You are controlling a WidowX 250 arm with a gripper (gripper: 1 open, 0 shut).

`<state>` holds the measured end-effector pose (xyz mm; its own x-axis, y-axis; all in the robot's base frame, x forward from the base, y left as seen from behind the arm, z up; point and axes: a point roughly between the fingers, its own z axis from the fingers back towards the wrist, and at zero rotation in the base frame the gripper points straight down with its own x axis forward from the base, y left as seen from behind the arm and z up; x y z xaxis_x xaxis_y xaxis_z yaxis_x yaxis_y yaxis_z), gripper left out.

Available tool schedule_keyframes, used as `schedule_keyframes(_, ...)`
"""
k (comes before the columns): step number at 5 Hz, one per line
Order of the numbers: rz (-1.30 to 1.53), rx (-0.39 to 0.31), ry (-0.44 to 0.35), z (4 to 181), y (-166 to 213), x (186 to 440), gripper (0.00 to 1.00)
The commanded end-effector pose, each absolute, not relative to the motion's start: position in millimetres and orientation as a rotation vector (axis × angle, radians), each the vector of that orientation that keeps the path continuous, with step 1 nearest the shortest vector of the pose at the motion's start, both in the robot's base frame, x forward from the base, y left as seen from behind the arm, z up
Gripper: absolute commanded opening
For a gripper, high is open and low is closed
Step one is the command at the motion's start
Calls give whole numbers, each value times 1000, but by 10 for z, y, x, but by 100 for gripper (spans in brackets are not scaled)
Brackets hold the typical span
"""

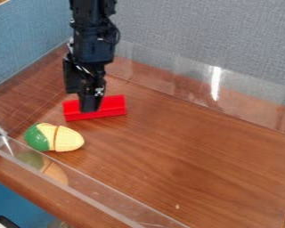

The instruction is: Put the red object to the right side of the table

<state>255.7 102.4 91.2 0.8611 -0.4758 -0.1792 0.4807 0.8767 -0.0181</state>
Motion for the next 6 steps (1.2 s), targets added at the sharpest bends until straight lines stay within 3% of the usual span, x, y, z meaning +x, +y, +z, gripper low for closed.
schedule_keyframes(1,-501,54,156,970,1142,2595,100)
schedule_keyframes(6,-537,60,239,607,1400,2632,100)
